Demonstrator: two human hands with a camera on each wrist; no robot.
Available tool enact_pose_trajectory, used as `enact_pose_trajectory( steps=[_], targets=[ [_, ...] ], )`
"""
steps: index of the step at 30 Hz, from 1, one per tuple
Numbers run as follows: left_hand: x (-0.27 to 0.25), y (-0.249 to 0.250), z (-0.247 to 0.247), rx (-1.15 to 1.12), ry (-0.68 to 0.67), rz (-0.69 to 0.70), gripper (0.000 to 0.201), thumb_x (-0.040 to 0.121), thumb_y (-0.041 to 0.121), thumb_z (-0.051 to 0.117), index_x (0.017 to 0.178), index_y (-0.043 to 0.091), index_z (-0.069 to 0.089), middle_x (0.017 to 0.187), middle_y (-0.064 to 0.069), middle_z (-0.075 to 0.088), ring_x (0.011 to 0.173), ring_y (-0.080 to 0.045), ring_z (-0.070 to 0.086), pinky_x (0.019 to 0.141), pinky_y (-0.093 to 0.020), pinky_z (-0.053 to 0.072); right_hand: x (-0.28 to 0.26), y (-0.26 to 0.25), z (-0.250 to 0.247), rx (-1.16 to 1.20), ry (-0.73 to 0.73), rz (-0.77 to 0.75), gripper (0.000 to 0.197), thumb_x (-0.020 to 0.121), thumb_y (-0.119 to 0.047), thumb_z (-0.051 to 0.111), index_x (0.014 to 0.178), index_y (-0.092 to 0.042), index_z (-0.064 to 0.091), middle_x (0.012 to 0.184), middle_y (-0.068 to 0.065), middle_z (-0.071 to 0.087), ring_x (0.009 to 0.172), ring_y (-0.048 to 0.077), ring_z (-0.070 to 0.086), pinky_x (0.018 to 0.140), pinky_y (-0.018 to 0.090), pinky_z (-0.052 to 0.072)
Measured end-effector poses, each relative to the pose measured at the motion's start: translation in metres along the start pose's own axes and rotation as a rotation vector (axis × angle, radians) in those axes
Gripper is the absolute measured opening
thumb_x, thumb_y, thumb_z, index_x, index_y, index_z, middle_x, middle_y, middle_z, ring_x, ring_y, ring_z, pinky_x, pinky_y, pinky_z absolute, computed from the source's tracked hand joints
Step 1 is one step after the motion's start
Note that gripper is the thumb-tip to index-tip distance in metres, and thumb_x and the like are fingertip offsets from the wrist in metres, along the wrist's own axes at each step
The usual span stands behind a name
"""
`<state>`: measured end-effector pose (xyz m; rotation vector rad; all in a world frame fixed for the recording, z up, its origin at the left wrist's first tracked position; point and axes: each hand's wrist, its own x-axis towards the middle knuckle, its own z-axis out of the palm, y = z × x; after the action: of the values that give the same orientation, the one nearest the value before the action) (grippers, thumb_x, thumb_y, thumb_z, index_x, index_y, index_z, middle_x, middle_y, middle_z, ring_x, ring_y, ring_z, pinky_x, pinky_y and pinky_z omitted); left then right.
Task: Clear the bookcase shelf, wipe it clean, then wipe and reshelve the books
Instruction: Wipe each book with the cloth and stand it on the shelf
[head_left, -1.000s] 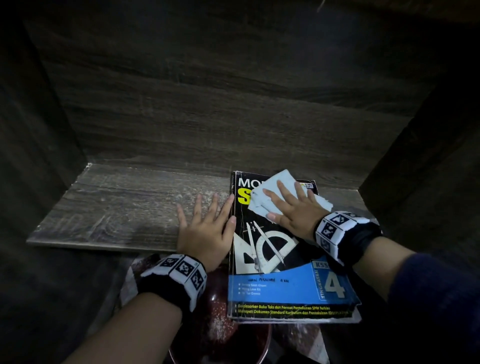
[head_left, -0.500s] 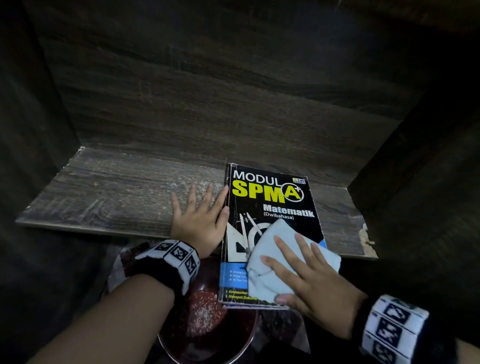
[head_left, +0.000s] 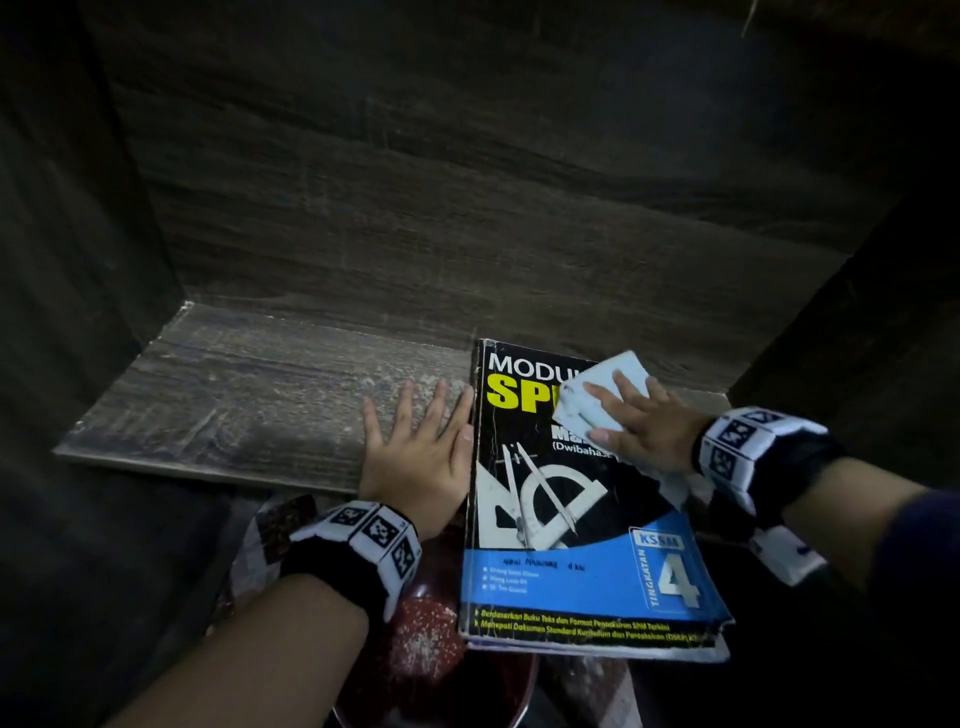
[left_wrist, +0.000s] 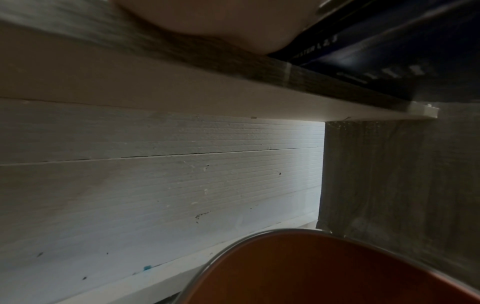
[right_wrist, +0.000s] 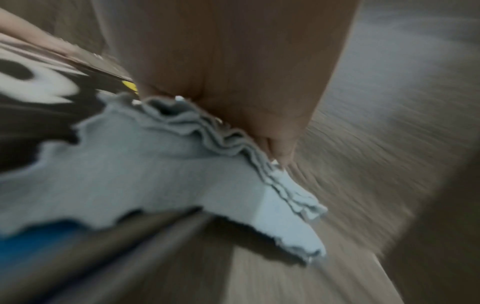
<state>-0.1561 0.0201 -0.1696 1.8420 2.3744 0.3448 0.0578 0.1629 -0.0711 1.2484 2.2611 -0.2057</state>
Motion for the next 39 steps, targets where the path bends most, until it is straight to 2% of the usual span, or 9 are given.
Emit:
enact_pose_trajectory(
  steps=[5,12,17,21,23,27,32,35,39],
  targets=[
    [0.001,-0.001,0.001,0.04,0.044,0.022,0.069,0.086,0.05,-0.024,0.151,0.036,-0.01,0.159,0.009,-0.008,0.148,-0.03,-0.01,0.114,-0.063,-0.01,0.019,-0.035,-0.006,0.005,0.137,0.086,0.065,0.096,-0.063,0.017,0.151,-0.04,-0.006,0.162,0.004,-0.007,0.145,0.043,-0.002,0.117,0.05,0.001],
    [0.0,0.0,0.001,0.0,0.03,0.024,0.067,0.094,0.049,-0.015,0.152,0.032,0.014,0.158,0.005,0.017,0.148,-0.032,0.009,0.113,-0.067,0.003,0.042,-0.068,-0.01,0.112,0.1,0.109,0.068,0.091,-0.07,0.012,0.149,-0.043,-0.013,0.161,0.002,-0.014,0.143,0.047,-0.008,0.117,0.058,0.004],
    [-0.001,0.001,-0.001,-0.017,0.074,0.009,0.066,0.091,0.047,-0.009,0.153,0.034,0.009,0.159,0.008,0.003,0.149,-0.024,-0.004,0.116,-0.061,-0.007,0.046,-0.082,-0.013,0.103,0.116,0.083,0.065,0.094,-0.066,0.013,0.149,-0.042,-0.013,0.161,0.002,-0.013,0.144,0.047,-0.008,0.118,0.055,0.002],
    [-0.001,-0.001,-0.005,-0.193,0.264,-0.116,0.064,0.094,0.042,0.012,0.141,0.017,0.049,0.151,-0.007,0.039,0.145,-0.027,0.027,0.119,-0.054,0.012,0.041,-0.084,-0.01,0.083,0.181,0.025,0.062,0.097,-0.061,0.016,0.151,-0.041,-0.005,0.162,0.001,-0.008,0.145,0.044,-0.006,0.119,0.051,0.002],
    [0.001,-0.011,-0.005,-0.153,0.292,-0.163,0.061,0.094,0.04,0.018,0.135,0.015,0.055,0.144,-0.011,0.048,0.139,-0.029,0.039,0.116,-0.054,0.022,0.041,-0.085,-0.008,0.077,0.187,-0.004,0.061,0.097,-0.061,0.016,0.151,-0.041,-0.005,0.162,0.001,-0.009,0.145,0.043,-0.008,0.119,0.051,0.001],
    [0.003,-0.023,-0.004,-0.019,0.209,-0.167,0.061,0.093,0.043,0.017,0.141,0.021,0.049,0.149,-0.006,0.043,0.143,-0.028,0.032,0.116,-0.058,0.011,0.034,-0.089,-0.008,0.047,0.142,-0.137,0.062,0.097,-0.061,0.016,0.15,-0.043,-0.01,0.16,-0.001,-0.017,0.144,0.04,-0.017,0.118,0.052,-0.006],
    [0.006,-0.019,-0.004,0.051,0.102,-0.21,0.073,0.087,0.043,-0.002,0.151,0.027,0.029,0.159,-0.001,0.024,0.149,-0.026,0.01,0.114,-0.058,-0.007,-0.002,-0.084,0.008,-0.041,0.066,-0.271,0.064,0.097,-0.06,0.018,0.147,-0.044,-0.018,0.157,-0.001,-0.027,0.142,0.038,-0.025,0.116,0.049,-0.011],
    [0.007,-0.017,-0.009,0.029,0.063,-0.248,0.06,0.098,0.046,0.0,0.154,0.032,0.015,0.162,0.003,0.009,0.15,-0.023,-0.002,0.115,-0.058,-0.007,-0.033,-0.077,0.025,-0.061,0.049,-0.313,0.064,0.094,-0.062,0.016,0.145,-0.047,-0.021,0.155,-0.002,-0.03,0.141,0.034,-0.029,0.114,0.044,-0.014],
    [0.005,-0.014,-0.018,0.026,-0.045,-0.229,0.061,0.091,0.065,-0.008,0.149,0.049,-0.001,0.162,-0.001,-0.005,0.148,-0.029,-0.013,0.113,-0.062,-0.011,-0.068,-0.071,0.059,-0.078,0.102,-0.359,0.07,0.073,-0.076,-0.01,0.135,-0.052,-0.031,0.155,-0.003,-0.03,0.14,0.034,-0.029,0.111,0.042,-0.015]
  ],
)
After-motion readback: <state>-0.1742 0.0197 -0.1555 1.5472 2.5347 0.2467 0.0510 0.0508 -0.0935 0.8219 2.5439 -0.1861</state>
